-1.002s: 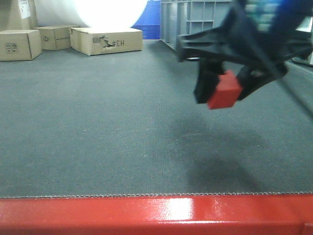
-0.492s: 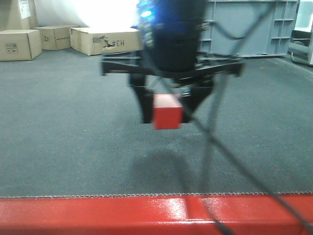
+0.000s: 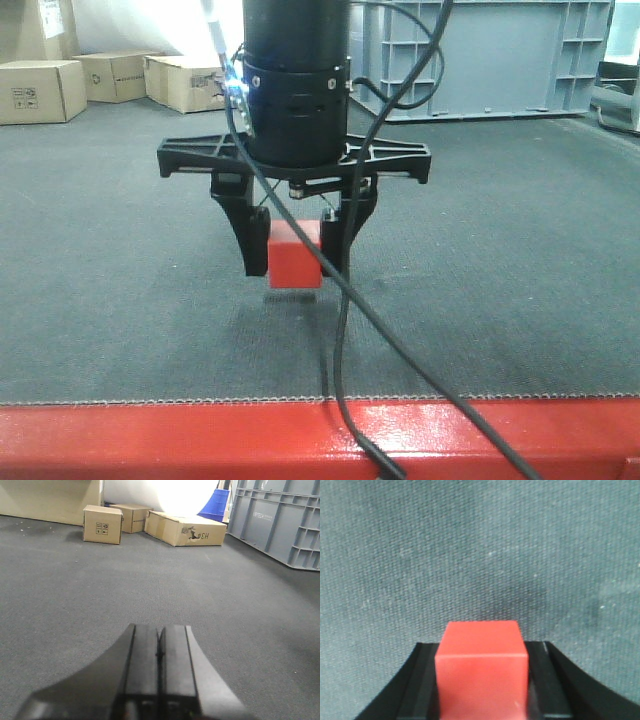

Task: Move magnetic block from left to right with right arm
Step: 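Lower the red cube onto the table surface with the right gripper, then open the right gripper to release the red cube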

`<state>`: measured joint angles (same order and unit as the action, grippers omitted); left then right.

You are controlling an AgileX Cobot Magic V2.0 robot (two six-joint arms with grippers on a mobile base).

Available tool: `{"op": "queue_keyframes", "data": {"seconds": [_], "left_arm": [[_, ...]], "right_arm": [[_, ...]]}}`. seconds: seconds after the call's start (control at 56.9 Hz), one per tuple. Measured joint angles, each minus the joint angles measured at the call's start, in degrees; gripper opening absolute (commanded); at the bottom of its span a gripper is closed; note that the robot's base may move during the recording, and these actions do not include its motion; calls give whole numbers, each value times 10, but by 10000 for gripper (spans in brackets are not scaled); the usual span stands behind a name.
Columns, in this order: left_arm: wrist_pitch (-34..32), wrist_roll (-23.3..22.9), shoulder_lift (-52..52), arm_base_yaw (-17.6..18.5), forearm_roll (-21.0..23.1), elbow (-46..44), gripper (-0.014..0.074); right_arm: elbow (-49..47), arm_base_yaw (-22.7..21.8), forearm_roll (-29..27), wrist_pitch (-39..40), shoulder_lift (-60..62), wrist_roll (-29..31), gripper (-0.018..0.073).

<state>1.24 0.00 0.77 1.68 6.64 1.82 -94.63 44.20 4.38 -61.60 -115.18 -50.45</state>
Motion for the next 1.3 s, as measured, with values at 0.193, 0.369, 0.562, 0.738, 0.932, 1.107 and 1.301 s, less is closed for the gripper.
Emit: {"op": "queue_keyframes", "data": {"seconds": [0.193,0.369,0.562,0.738,0.932,1.107,1.301], "left_arm": [[0,0,0,0,0,0,-126],[0,0,0,0,0,0,-126],[0,0,0,0,0,0,-126],[0,0,0,0,0,0,-126],[0,0,0,0,0,0,-126],[0,0,0,0,0,0,-126],[0,0,0,0,0,0,-126]], "right_arm": [[0,0,-11,-8,-19,0,307],[-1,0,-15,-10,-20,0,382],[-1,0,-15,-10,-20,-1,438],[-1,0,-15,-10,-17,-1,438],[-1,0,6,-10,14,-1,438],[-1,0,16,-10,28,-1,430],[-1,0,18,-9,28,-1,430]]}}
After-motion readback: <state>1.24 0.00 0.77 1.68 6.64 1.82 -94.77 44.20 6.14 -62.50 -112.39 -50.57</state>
